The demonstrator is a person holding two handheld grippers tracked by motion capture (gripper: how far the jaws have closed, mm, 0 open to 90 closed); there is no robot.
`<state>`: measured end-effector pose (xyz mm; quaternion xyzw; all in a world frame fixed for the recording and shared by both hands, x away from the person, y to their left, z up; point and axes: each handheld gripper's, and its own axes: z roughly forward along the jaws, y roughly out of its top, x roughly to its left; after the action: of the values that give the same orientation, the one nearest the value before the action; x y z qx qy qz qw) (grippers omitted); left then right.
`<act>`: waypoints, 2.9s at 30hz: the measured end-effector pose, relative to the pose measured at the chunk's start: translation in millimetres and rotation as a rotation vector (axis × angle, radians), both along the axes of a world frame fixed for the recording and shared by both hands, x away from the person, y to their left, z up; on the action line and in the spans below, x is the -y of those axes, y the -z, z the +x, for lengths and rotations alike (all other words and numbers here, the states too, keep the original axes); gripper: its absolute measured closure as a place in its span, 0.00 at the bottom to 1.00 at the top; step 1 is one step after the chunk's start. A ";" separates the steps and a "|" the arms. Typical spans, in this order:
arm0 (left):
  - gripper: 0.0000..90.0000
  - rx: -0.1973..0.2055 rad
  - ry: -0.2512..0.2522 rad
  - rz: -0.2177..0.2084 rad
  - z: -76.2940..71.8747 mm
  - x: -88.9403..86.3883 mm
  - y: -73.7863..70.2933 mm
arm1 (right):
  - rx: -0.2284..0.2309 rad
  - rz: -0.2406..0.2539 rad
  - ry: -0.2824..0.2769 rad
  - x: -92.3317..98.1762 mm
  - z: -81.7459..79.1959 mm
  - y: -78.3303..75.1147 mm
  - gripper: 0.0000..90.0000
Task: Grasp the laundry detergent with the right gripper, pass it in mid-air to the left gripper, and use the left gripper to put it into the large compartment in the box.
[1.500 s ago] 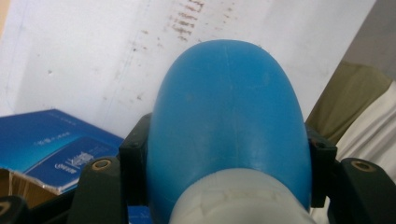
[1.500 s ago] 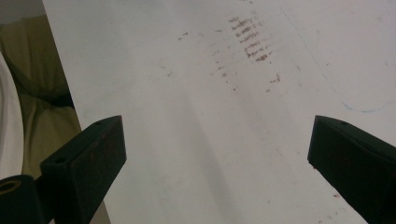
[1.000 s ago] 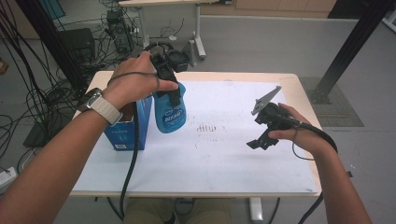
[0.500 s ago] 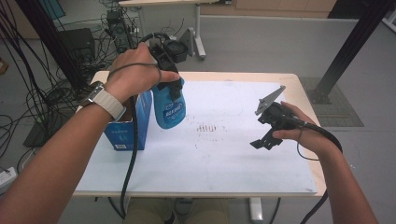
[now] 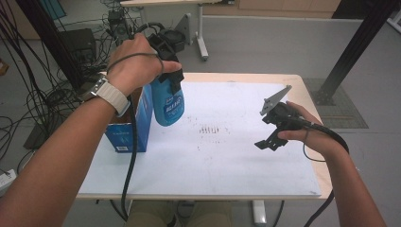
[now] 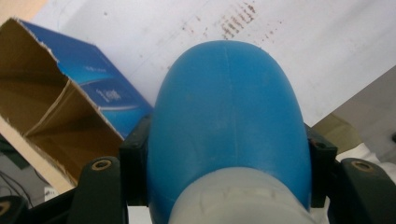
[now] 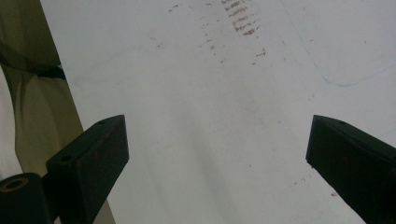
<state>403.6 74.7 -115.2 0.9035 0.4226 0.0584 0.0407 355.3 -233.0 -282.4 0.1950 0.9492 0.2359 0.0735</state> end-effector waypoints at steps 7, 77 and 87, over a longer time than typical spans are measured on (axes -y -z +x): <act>0.42 -0.011 -0.072 0.017 6.0 -4.7 -8.6 | 0.008 0.004 0.003 1.8 0.7 -0.5 0.06; 0.42 -0.042 -0.549 -0.021 44.4 -106.8 -56.8 | 0.009 0.007 0.008 21.4 30.5 -8.0 0.06; 0.42 -0.045 -0.575 0.000 51.3 -120.5 -47.8 | 0.006 0.004 0.014 24.5 32.7 -7.8 0.06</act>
<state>454.9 195.2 -67.4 0.7476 0.6623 0.0475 0.0134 388.0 -257.4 -274.7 0.2009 0.9471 0.2380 0.0776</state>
